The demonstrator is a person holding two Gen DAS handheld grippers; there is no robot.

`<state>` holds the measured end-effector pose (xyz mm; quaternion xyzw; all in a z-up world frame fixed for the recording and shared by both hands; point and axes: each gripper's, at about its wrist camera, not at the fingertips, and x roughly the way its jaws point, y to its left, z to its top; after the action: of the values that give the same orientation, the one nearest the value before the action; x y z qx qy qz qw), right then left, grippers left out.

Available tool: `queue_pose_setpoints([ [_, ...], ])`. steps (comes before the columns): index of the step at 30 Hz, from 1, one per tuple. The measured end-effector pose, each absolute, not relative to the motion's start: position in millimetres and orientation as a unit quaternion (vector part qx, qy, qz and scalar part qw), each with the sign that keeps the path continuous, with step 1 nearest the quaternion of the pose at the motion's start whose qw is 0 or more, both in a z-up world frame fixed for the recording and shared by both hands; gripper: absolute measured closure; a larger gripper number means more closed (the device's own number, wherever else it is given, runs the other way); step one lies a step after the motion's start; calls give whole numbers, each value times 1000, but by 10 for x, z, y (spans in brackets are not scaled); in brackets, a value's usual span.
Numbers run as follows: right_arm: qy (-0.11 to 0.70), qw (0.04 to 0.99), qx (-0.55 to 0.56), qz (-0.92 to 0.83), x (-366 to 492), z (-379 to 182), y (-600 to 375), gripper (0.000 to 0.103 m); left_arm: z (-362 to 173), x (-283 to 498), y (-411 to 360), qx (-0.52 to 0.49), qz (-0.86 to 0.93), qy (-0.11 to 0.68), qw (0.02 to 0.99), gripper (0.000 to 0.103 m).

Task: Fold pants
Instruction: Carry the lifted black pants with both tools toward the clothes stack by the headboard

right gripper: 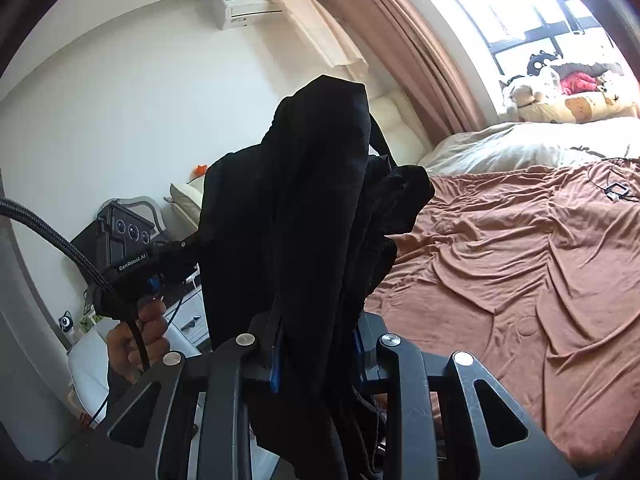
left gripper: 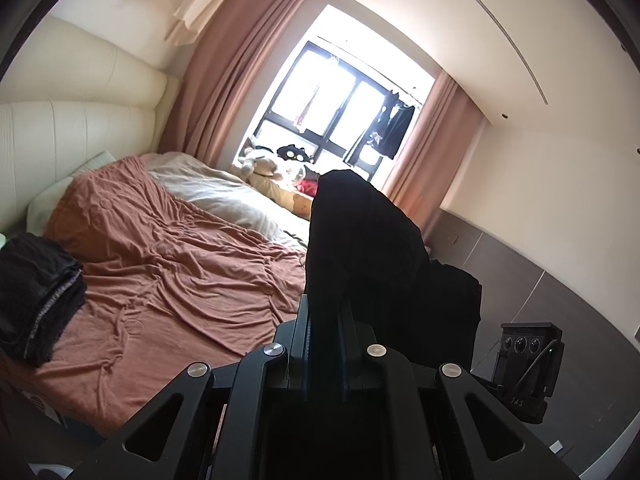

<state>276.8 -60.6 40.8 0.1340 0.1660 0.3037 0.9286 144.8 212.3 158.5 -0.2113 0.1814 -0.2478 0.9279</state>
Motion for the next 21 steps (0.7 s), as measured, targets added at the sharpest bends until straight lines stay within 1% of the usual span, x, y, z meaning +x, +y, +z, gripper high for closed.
queue_pose_setpoints([
  [12,166,910,116,363,3753,338,159,80,1686,1480,3234,-212,-171,161,948,92],
  [21,171,895,100,399,4607,244,978,80,1684,1724,4075,-214,-101,150,960,92],
])
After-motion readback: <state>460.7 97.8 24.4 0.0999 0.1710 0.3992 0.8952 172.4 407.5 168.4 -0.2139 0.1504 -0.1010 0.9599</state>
